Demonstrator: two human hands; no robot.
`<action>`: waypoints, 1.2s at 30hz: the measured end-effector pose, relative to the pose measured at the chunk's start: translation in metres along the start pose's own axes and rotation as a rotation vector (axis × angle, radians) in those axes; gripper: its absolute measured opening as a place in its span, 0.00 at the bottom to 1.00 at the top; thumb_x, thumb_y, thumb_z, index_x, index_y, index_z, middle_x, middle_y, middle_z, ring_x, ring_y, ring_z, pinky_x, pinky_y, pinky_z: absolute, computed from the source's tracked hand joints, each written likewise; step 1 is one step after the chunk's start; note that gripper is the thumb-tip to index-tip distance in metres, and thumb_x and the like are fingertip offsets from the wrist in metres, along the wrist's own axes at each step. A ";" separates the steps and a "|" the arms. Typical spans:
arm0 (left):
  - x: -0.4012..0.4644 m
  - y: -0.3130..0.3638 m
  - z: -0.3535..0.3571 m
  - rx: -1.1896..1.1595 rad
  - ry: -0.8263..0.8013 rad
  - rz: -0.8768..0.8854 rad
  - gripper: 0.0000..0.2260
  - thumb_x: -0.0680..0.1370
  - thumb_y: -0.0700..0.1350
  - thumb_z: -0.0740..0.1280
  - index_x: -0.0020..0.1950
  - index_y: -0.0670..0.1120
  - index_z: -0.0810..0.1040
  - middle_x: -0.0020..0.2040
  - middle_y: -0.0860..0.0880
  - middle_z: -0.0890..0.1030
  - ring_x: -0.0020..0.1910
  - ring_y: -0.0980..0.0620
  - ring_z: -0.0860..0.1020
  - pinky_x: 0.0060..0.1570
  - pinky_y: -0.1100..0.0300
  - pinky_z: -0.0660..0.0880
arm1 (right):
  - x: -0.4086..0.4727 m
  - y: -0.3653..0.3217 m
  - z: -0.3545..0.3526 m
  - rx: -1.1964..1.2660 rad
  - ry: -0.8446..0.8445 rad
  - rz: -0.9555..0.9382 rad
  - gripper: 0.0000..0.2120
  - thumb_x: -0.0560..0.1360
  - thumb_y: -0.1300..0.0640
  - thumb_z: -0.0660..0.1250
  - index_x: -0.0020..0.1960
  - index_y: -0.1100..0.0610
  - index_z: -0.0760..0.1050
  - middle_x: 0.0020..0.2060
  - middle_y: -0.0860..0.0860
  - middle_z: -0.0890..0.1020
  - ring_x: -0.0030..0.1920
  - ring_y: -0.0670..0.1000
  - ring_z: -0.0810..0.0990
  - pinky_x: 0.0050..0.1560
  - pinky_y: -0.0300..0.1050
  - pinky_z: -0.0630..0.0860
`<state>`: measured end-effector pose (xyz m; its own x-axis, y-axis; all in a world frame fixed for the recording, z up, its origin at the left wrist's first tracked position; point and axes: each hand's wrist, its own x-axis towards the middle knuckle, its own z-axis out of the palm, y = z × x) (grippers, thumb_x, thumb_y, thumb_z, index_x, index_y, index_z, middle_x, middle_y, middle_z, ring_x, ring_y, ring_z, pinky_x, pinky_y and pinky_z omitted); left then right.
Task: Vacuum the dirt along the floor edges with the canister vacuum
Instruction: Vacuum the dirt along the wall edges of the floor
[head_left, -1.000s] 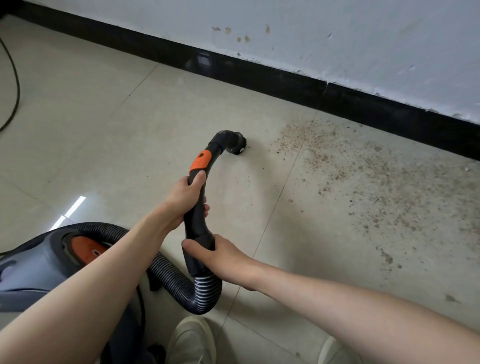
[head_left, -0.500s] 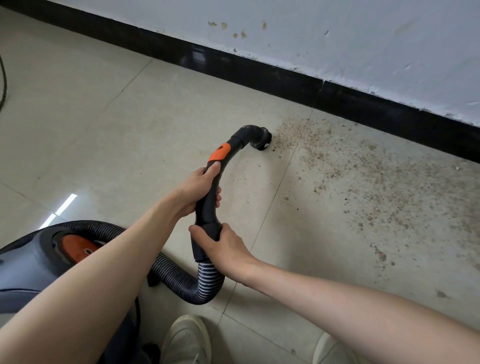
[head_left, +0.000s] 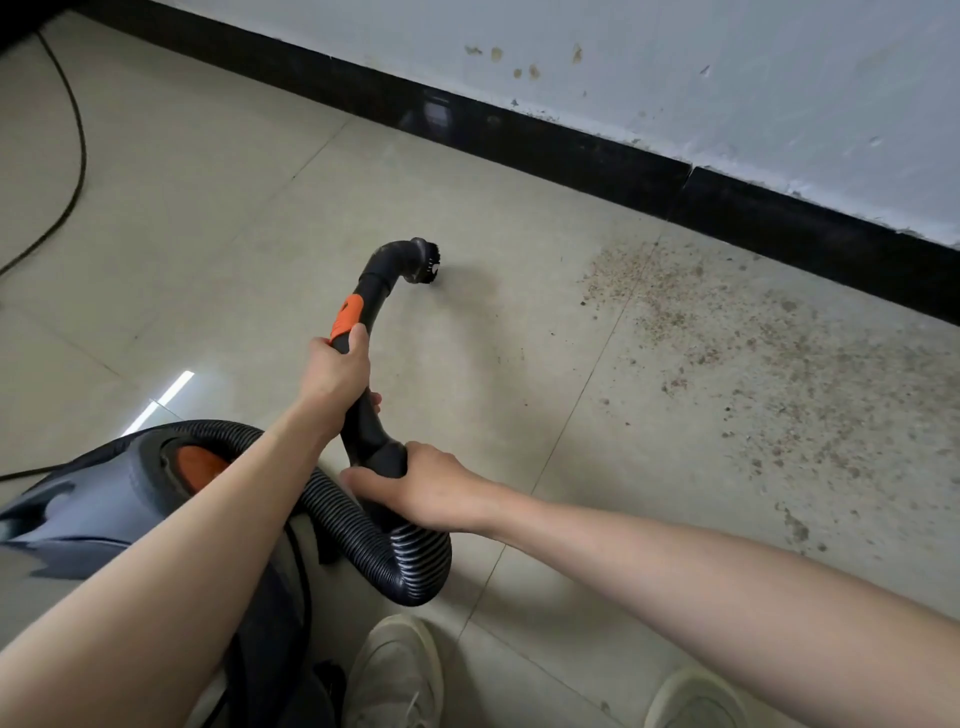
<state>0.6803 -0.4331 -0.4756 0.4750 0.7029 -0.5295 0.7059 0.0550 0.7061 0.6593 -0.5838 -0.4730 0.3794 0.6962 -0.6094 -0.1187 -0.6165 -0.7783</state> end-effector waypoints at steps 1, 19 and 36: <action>-0.001 -0.004 -0.001 0.026 -0.006 0.006 0.15 0.80 0.52 0.56 0.56 0.41 0.63 0.38 0.43 0.69 0.24 0.46 0.73 0.22 0.60 0.72 | -0.001 0.001 0.001 0.008 -0.025 0.002 0.25 0.74 0.35 0.66 0.51 0.58 0.75 0.51 0.57 0.82 0.52 0.56 0.81 0.51 0.47 0.76; -0.028 -0.016 0.026 0.110 -0.193 0.032 0.16 0.81 0.53 0.57 0.55 0.40 0.64 0.38 0.43 0.70 0.23 0.48 0.74 0.22 0.61 0.73 | -0.027 0.036 -0.004 0.400 -0.302 0.155 0.21 0.79 0.45 0.65 0.66 0.57 0.70 0.64 0.56 0.78 0.64 0.55 0.78 0.67 0.51 0.73; -0.047 -0.009 0.041 -0.197 -0.281 -0.020 0.13 0.81 0.50 0.60 0.47 0.40 0.68 0.33 0.45 0.72 0.24 0.52 0.73 0.25 0.62 0.74 | 0.028 0.018 -0.117 0.362 0.148 0.232 0.22 0.83 0.47 0.57 0.63 0.66 0.71 0.42 0.57 0.80 0.39 0.53 0.81 0.41 0.42 0.76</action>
<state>0.6736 -0.4957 -0.4764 0.6078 0.4787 -0.6336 0.6142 0.2223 0.7572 0.7752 -0.6189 -0.4864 0.4288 0.4787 -0.7662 -0.5196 -0.5632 -0.6426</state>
